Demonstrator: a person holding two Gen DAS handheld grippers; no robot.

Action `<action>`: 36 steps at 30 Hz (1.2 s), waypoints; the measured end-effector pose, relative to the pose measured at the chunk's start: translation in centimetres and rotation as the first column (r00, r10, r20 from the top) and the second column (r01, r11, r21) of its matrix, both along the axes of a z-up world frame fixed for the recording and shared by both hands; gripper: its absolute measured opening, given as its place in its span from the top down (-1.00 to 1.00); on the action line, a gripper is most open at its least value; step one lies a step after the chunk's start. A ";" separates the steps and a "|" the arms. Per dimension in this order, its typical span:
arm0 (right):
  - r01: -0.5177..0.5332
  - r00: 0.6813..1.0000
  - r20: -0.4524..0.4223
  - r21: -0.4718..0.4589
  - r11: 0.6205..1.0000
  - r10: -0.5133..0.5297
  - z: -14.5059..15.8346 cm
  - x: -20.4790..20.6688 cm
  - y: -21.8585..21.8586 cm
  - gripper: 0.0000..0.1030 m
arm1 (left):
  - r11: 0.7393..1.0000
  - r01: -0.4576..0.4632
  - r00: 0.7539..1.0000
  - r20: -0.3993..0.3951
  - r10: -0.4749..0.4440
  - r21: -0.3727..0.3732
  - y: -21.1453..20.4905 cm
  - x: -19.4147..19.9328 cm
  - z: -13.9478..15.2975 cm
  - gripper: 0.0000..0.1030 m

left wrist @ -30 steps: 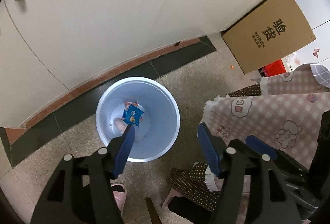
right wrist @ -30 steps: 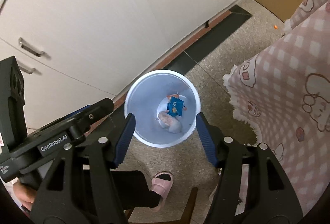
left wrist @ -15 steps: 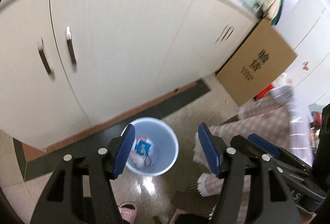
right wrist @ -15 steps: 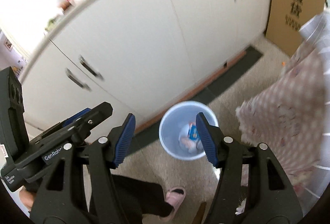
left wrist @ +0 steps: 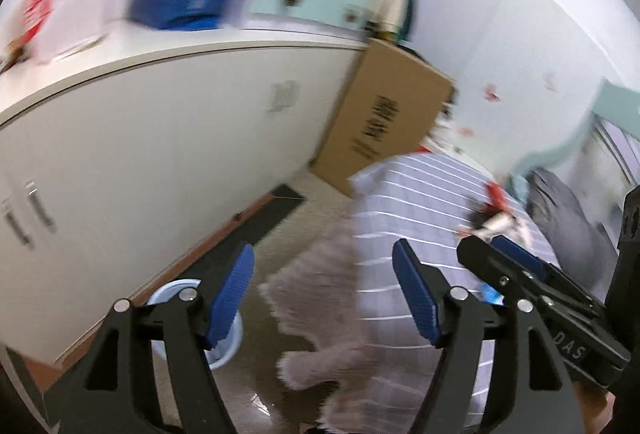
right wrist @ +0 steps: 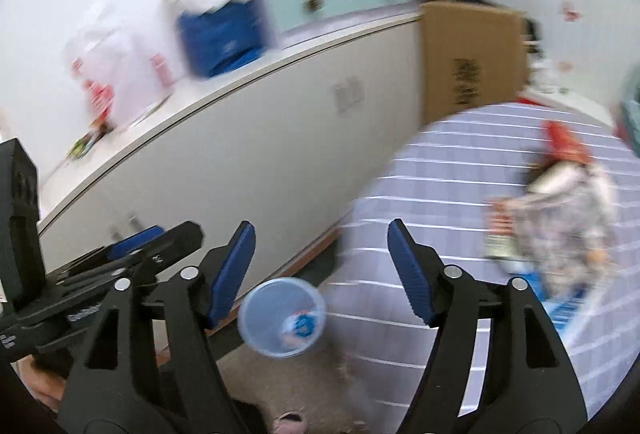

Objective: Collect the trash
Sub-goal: 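Move both tools back over the table, then grasp the red-white snack stick with the left tool while the right tool grasps the newspaper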

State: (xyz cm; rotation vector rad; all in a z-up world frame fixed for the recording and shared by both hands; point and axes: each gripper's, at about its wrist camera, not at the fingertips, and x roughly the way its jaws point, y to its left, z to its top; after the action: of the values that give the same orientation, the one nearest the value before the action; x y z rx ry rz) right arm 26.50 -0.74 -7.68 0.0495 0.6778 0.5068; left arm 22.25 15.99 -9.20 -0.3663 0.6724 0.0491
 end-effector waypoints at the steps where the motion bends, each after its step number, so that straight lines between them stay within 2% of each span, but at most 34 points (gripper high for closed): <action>1: 0.045 0.999 0.004 0.009 0.999 -0.045 -0.1 -0.1 -2.4 -0.35 | 0.999 0.043 0.999 0.003 -0.043 0.015 -2.1 0.6 0.2 -0.37; 5: 0.175 0.985 -0.002 0.041 0.984 -0.175 -0.8 0.5 -9.3 -0.35 | 0.982 0.183 0.983 -0.012 -0.183 0.046 -8.9 3.3 -0.1 -0.37; 9: 0.290 0.957 -0.030 0.067 0.955 -0.289 -1.6 1.6 -15.4 -0.35 | 0.966 0.255 0.966 -0.052 -0.253 0.031 -13.0 6.3 -0.9 -0.37; 12: 0.349 0.937 -0.039 0.067 0.935 -0.347 -2.2 2.3 -18.3 -0.35 | 0.958 0.285 0.955 -0.089 -0.282 0.025 -15.1 8.5 -2.0 -0.37; 18: 0.399 0.916 -0.074 0.067 0.915 -0.394 -3.7 3.7 -22.5 -0.35 | 0.949 0.310 0.941 -0.164 -0.297 0.060 -17.3 11.5 -4.7 -0.33; 26: 0.411 0.906 -0.134 0.061 0.910 -0.401 -5.4 6.9 -24.0 -0.39 | 0.934 0.342 0.927 -0.199 -0.318 0.101 -18.8 14.1 -6.4 -0.18; 33: 0.371 0.907 -0.249 0.086 0.925 -0.340 -7.0 10.4 -23.7 -0.39 | 0.923 0.376 0.911 -0.210 -0.354 0.077 -19.1 15.8 -7.1 0.67; 35: 0.365 0.904 -0.277 0.099 0.926 -0.326 -7.5 11.0 -23.7 -0.38 | 0.928 0.371 0.912 -0.203 -0.356 0.040 -18.4 16.0 -7.3 0.74; 36: 0.355 0.907 -0.278 0.105 0.929 -0.315 -7.6 11.0 -23.6 -0.16 | 0.929 0.368 0.913 -0.199 -0.356 0.025 -18.2 16.0 -7.3 0.76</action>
State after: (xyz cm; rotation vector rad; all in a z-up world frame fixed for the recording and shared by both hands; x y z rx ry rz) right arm 37.55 -24.31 -15.29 0.3780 0.8630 0.2177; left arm 38.23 -2.18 -16.45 -0.1724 0.9191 -0.2519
